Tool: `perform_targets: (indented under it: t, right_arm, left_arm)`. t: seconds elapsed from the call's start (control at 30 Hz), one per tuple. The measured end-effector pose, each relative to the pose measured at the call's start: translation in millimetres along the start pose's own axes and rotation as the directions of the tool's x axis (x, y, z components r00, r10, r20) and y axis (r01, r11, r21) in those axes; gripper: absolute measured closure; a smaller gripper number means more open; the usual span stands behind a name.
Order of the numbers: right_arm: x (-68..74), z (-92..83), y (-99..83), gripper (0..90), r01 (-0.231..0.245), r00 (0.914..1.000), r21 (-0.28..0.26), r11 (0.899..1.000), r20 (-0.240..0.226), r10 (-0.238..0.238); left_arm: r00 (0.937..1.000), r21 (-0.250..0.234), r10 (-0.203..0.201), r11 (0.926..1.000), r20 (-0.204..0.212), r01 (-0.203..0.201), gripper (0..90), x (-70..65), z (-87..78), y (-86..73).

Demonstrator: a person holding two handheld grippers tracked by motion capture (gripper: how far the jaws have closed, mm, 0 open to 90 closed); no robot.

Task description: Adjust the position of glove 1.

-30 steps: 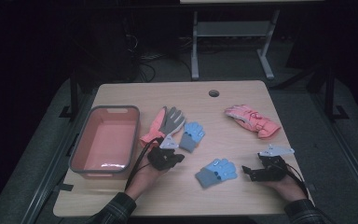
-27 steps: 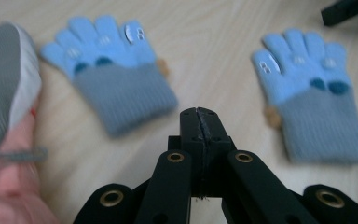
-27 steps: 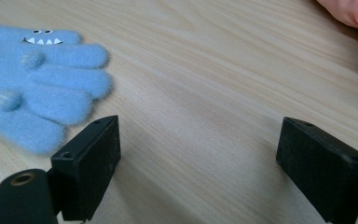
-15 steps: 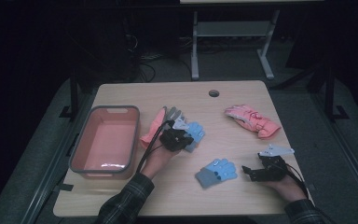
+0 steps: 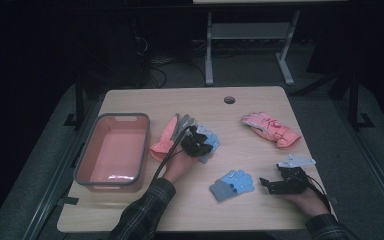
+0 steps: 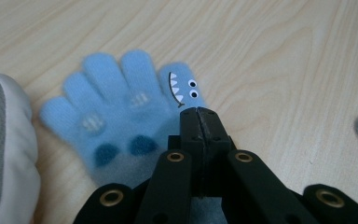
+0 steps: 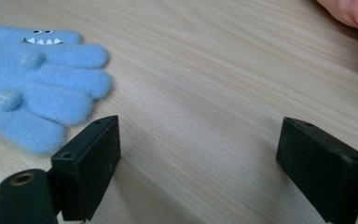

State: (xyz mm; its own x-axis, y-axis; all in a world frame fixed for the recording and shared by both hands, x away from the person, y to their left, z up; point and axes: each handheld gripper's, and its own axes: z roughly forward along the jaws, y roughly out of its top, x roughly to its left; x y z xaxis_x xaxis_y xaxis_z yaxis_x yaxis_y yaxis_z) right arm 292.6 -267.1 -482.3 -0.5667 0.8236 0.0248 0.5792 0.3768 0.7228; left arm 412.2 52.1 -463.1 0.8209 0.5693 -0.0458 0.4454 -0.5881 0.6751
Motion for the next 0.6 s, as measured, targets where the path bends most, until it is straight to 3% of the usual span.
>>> perform_targets:
  t: [0.33, 0.6]
  right_arm:
    - [0.0, 0.0, 0.0, 13.0, 0.0, 1.0, 0.0, 1.0, 0.0, 0.0]
    - [0.0, 0.0, 0.0, 13.0, 0.001, 1.0, 0.0, 1.0, 0.0, -0.001]
  left_arm:
    - [0.9989, 0.013, 0.015, 0.9998, 0.044, -0.015, 89.6, -10.3, -10.3, -10.4]
    - [0.995, 0.047, 0.051, 0.9973, 0.086, -0.056, 89.6, -24.5, -30.2, -27.0]
